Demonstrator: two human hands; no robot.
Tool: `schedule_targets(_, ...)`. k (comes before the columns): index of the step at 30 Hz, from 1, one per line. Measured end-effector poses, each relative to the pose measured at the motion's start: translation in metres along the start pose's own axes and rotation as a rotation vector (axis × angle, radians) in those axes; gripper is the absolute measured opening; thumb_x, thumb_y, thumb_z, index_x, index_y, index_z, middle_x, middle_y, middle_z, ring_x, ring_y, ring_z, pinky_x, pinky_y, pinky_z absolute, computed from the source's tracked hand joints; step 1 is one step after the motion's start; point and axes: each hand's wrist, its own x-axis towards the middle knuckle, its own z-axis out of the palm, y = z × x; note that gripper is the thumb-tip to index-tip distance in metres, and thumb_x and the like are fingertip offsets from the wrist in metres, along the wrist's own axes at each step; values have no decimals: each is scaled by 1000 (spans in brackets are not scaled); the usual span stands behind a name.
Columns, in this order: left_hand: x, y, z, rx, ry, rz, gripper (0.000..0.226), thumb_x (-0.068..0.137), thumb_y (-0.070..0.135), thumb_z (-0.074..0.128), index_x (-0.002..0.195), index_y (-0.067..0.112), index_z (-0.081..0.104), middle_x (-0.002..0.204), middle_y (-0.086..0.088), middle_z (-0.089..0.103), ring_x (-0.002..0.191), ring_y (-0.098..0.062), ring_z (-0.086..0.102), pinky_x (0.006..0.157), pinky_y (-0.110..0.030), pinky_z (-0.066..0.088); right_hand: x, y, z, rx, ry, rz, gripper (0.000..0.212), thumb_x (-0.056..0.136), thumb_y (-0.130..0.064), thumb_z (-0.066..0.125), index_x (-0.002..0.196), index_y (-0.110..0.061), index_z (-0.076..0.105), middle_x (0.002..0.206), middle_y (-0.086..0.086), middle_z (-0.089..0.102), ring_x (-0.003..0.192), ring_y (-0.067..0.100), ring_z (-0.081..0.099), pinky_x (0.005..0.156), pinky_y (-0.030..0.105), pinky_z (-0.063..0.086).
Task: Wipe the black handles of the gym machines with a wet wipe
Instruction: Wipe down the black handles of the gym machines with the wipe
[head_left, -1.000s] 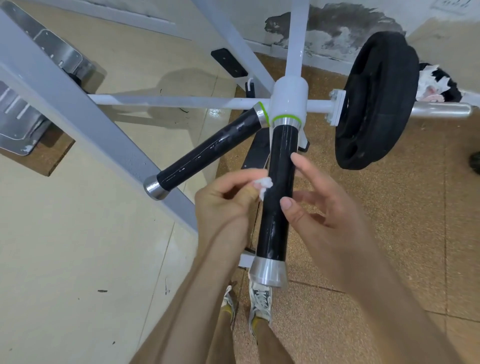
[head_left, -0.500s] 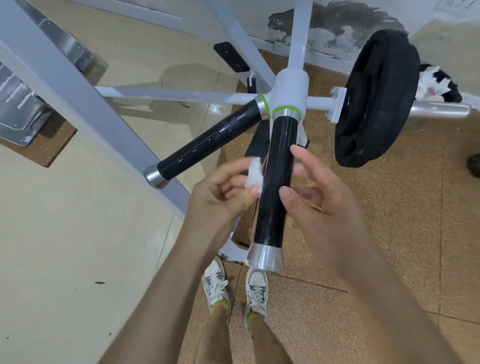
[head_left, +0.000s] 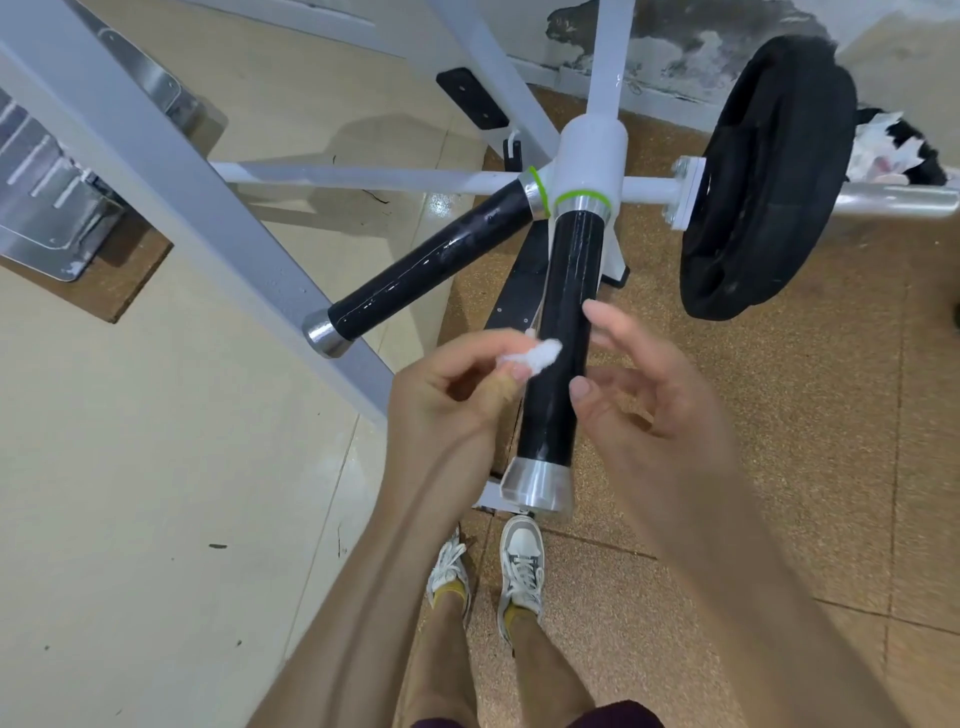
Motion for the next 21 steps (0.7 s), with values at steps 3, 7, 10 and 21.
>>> schedule_targets(3, -27, -2, -11, -12, -7, -52, 25, 78, -4, 69, 77, 20, 77, 84, 6, 76, 79, -11, 69, 71, -21, 54, -15, 3, 0, -49, 39, 14, 46, 90, -17, 60, 129, -41, 52, 118, -23, 52, 105, -9, 53, 74, -1, 42)
schedule_targets(7, -18, -2, -6, -13, 48, -46, 21, 78, -1, 70, 80, 18, 77, 81, 5, 76, 78, -8, 69, 70, -16, 50, -23, 6, 2, -16, 43, 50, 44, 88, -15, 62, 121, -44, 55, 112, -21, 55, 98, -9, 55, 74, 1, 42)
schedule_targets(10, -25, -3, 0, -22, 66, -73, 26, 81, -7, 65, 78, 17, 76, 83, 3, 75, 81, -9, 68, 73, -17, 50, -23, 3, 3, 26, 41, 48, 48, 88, -10, 63, 114, -49, 55, 109, -19, 55, 93, -7, 56, 72, 4, 45)
schedule_targets(21, -40, -7, -5, -59, 129, -194, 18, 81, 1, 69, 83, 17, 78, 84, -6, 76, 76, -17, 67, 76, -38, 55, -24, 7, -4, 76, -64, 68, 50, 84, -15, 59, 112, -55, 53, 108, -21, 55, 96, 0, 58, 76, 16, 52)
